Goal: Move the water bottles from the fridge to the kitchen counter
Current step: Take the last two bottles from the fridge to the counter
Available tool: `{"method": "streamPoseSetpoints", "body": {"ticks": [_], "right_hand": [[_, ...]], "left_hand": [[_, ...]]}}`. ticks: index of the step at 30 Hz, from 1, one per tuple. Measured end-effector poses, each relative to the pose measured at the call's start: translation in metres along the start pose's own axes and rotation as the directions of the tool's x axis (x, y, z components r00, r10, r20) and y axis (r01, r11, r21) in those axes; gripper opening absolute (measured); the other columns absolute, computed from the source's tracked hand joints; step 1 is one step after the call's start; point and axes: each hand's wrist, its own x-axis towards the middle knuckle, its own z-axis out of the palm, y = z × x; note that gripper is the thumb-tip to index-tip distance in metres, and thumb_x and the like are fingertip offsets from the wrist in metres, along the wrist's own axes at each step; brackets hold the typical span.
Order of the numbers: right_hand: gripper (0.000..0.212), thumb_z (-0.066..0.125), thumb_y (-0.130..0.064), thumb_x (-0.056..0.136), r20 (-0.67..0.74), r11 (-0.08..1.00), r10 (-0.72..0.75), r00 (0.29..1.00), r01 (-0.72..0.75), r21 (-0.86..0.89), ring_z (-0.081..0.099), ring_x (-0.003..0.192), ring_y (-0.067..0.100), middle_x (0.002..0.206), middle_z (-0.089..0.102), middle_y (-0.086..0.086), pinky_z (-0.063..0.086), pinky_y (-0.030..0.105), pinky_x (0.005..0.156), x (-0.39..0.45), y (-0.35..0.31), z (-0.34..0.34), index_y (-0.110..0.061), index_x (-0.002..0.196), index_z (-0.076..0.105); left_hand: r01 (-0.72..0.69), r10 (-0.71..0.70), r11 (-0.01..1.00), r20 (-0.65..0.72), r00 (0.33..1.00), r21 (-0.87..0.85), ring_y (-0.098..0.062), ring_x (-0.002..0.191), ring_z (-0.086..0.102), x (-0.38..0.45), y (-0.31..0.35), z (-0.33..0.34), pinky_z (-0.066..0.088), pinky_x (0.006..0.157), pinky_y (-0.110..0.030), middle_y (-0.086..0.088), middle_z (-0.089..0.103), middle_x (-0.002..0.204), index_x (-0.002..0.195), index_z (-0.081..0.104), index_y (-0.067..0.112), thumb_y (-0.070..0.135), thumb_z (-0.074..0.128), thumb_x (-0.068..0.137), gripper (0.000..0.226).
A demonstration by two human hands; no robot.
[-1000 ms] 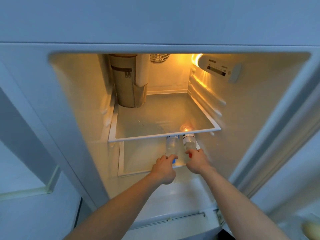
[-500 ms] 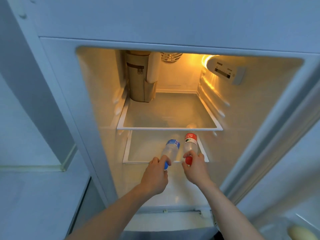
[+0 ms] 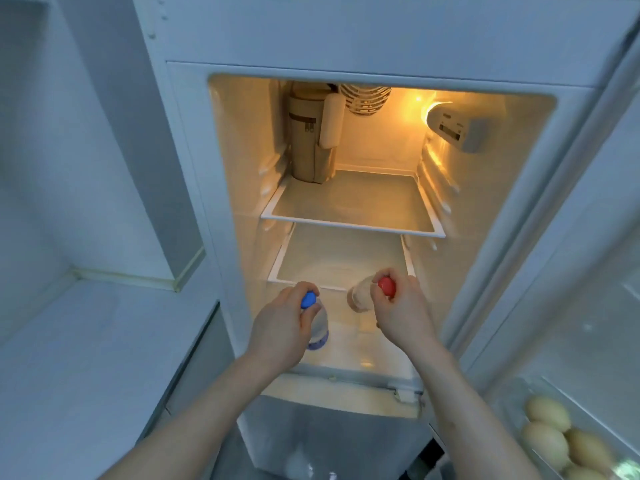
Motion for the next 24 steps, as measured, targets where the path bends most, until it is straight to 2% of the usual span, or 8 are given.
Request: {"method": "streamPoseSetpoints", "body": {"ticks": [3,7,10,12,15,19,24], "right_hand": [[0.005,0.057,-0.03,0.099,0.132,1.0,0.008,0.991,-0.011,0.019,0.07,0.083,0.028,0.1,0.066,-0.001,0.062,0.047,0.078,-0.032,-0.009,-0.008,-0.033,0.099,0.06],[0.008,0.059,-0.031,0.097,0.368,0.999,0.036,0.929,-0.043,0.01,0.072,0.085,0.023,0.099,0.068,-0.009,0.064,0.046,0.081,-0.081,-0.013,0.004,-0.033,0.102,0.064],[0.006,0.063,-0.032,0.093,0.526,1.0,0.016,0.851,-0.026,0.012,0.075,0.072,0.018,0.091,0.072,-0.01,0.065,0.046,0.075,-0.118,-0.019,0.02,-0.035,0.095,0.067],[0.006,0.065,-0.029,0.089,0.592,1.0,-0.006,0.806,-0.011,0.026,0.075,0.062,0.015,0.082,0.073,-0.007,0.065,0.049,0.071,-0.139,-0.024,0.031,-0.034,0.088,0.068],[0.007,0.067,-0.027,0.088,0.656,0.999,-0.042,0.753,0.022,0.039,0.075,0.061,0.014,0.076,0.074,-0.005,0.064,0.05,0.07,-0.167,-0.032,0.046,-0.033,0.087,0.068],[0.008,0.069,-0.028,0.087,0.708,0.993,-0.108,0.698,0.104,0.049,0.072,0.065,0.014,0.078,0.073,-0.008,0.063,0.046,0.069,-0.2,-0.057,0.066,-0.035,0.086,0.068],[0.009,0.071,-0.026,0.087,0.75,0.965,-0.22,0.623,0.253,0.073,0.066,0.056,0.015,0.072,0.07,-0.005,0.059,0.039,0.063,-0.247,-0.105,0.098,-0.029,0.08,0.065]], "left_hand": [[0.075,-0.077,0.997,0.042,0.996,0.032,-0.014,0.076,0.057,-0.05,-0.005,-0.003,0.05,0.07,-0.039,0.012,0.059,0.088,0.107,0.05,0.038,0.041,0.05,0.104,0.005],[0.191,-0.191,0.981,0.129,0.973,0.007,-0.012,0.065,0.051,-0.124,-0.02,-0.013,0.048,0.065,-0.038,0.008,0.054,0.071,0.096,0.046,0.04,0.039,0.051,0.103,0.008],[0.275,-0.275,0.961,0.131,0.952,0.019,-0.011,0.065,0.051,-0.183,-0.024,-0.027,0.047,0.064,-0.036,0.009,0.055,0.073,0.096,0.047,0.038,0.04,0.051,0.101,0.007],[0.328,-0.326,0.945,0.11,0.939,-0.002,-0.009,0.07,0.052,-0.217,-0.024,-0.038,0.044,0.062,-0.028,0.012,0.057,0.076,0.097,0.049,0.038,0.038,0.052,0.101,0.004],[0.389,-0.387,0.921,0.064,0.92,-0.02,-0.008,0.07,0.048,-0.255,-0.023,-0.057,0.035,0.06,-0.022,0.014,0.052,0.074,0.092,0.048,0.037,0.036,0.053,0.101,0.01],[0.497,-0.497,0.868,-0.033,0.867,-0.007,-0.005,0.07,0.048,-0.302,-0.025,-0.088,0.035,0.06,-0.02,0.013,0.052,0.072,0.096,0.051,0.036,0.037,0.054,0.101,0.006],[0.611,-0.607,0.791,-0.14,0.782,-0.019,-0.007,0.07,0.051,-0.372,-0.036,-0.14,0.037,0.062,-0.018,0.01,0.056,0.072,0.101,0.053,0.038,0.037,0.057,0.1,0.004]]}}
